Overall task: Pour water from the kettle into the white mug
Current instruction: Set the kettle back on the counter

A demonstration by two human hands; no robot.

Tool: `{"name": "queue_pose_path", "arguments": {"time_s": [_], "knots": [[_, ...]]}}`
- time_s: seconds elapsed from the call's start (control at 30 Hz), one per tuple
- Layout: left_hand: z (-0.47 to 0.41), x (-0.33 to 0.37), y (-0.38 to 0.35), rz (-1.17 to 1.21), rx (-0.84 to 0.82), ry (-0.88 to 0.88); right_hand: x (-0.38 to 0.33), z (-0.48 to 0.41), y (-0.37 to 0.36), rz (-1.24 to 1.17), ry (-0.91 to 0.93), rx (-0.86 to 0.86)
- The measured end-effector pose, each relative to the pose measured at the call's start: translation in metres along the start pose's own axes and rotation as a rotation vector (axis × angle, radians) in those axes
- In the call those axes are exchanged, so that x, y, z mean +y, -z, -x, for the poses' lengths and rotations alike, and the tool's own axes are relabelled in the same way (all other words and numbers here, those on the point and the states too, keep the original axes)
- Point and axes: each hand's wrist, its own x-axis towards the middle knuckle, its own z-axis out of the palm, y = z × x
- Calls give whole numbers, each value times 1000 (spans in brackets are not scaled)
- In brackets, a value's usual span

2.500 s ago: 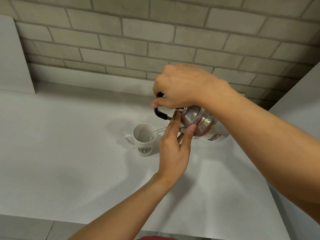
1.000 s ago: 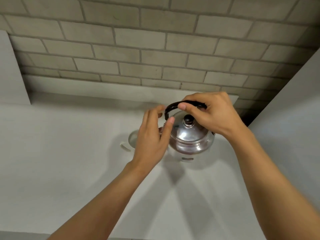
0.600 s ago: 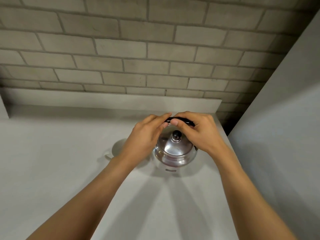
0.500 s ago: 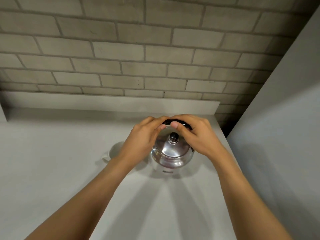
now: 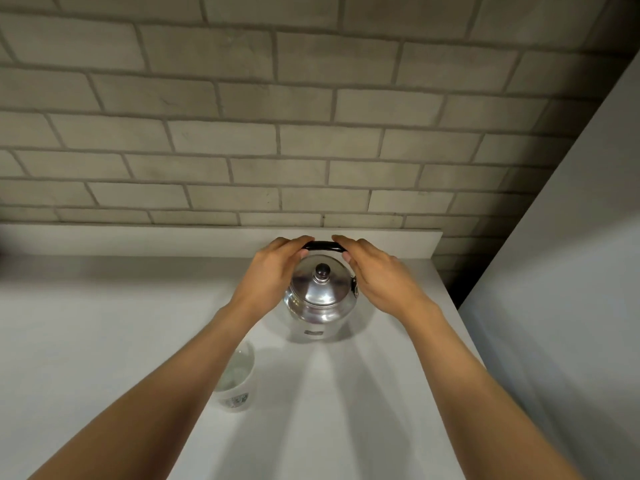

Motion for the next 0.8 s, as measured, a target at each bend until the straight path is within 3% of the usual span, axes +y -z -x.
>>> {"name": "queue_pose_path", "arguments": {"time_s": [0.37, 0.8], "knots": [[-64, -76, -33, 93, -12, 124, 36, -87, -42, -123, -55, -106], [-94, -90, -43, 76, 16, 183, 45, -115, -43, -254, -60, -111]]}}
